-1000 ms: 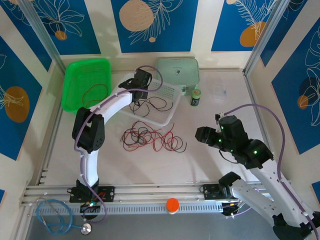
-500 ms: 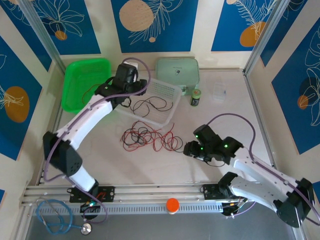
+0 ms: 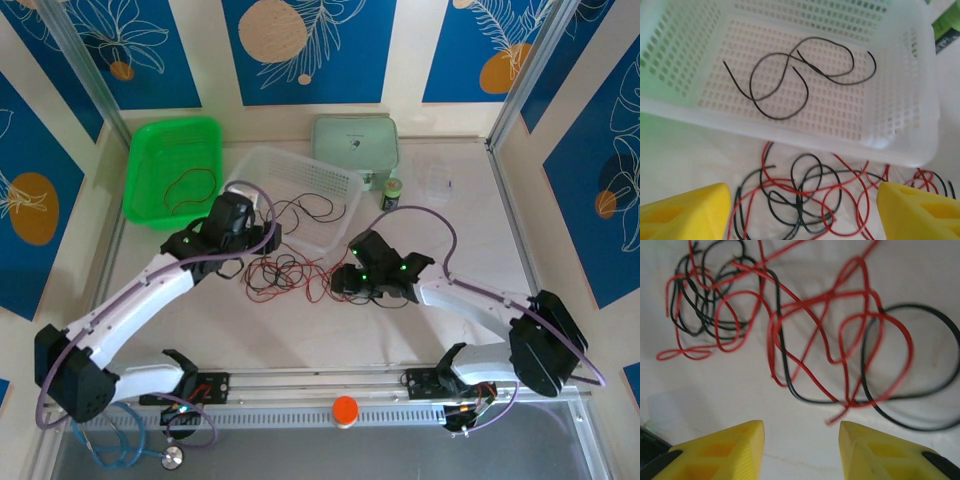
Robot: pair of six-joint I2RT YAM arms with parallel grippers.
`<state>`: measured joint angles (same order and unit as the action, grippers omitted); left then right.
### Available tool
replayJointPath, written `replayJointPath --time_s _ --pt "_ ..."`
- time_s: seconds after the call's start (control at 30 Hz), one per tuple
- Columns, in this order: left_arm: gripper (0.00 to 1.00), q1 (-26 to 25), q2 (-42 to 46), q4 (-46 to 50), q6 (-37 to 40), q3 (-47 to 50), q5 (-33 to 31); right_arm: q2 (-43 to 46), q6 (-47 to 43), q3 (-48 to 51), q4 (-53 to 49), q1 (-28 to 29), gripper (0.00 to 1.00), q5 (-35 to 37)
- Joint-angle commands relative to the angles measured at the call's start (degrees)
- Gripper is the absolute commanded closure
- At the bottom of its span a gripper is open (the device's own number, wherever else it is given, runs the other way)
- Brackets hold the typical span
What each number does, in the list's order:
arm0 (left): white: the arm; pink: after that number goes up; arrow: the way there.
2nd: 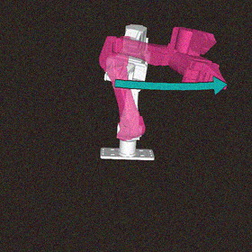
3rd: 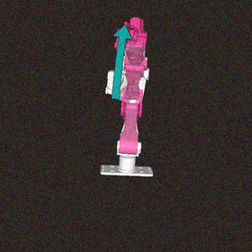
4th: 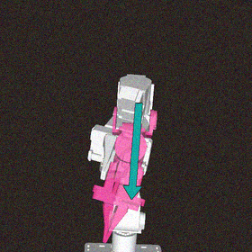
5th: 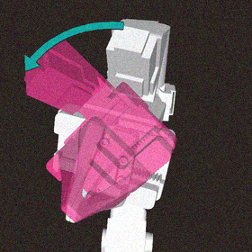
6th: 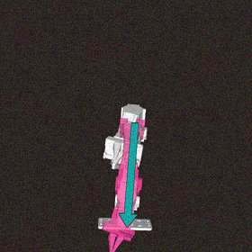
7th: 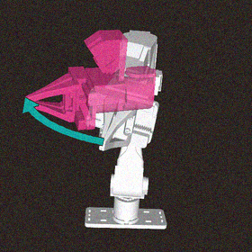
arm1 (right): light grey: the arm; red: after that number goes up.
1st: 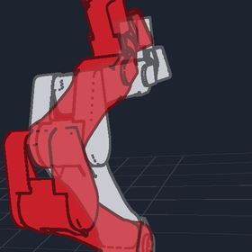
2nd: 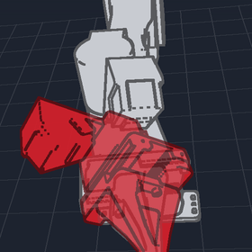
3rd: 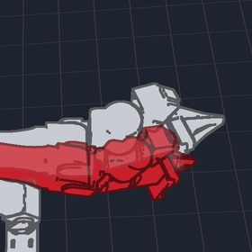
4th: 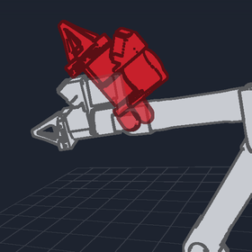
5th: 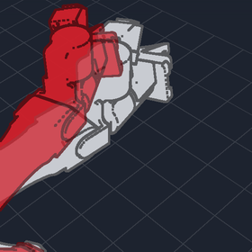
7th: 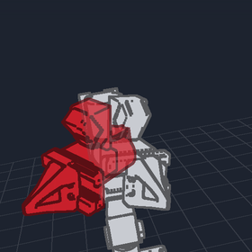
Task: Untangle the cables
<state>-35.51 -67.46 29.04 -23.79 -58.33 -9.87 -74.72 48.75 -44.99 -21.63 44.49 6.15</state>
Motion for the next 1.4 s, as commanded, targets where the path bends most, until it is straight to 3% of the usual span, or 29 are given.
replayJointPath --time_s 0.0,0.27,0.43,0.8,1.37 --pt "0.24 -1.67 2.99 -3.9 -2.74 4.4 3.25 -3.23 -2.89 -2.64 4.77 0.42 0.57 1.32" --pt "0.23 -4.17 6.09 -5.31 -3.63 9.71 3.11 -7.82 6.36 -2.15 14.28 1.01 0.56 4.25" --pt "0.23 -4.82 6.55 -5.22 -2.85 9.46 3.1 -8.6 13.57 -0.17 17.31 3.97 0.57 10.12" --pt "0.23 -5.45 8.47 -4.27 -2.23 9.72 3.02 -6.49 21.09 -0.19 12.75 9.61 0.58 23.79" --pt "0.21 -5.45 9.85 -1.75 0.14 7.89 1.79 -12.08 23.34 -1.11 16.36 5.45 0.59 21.97"
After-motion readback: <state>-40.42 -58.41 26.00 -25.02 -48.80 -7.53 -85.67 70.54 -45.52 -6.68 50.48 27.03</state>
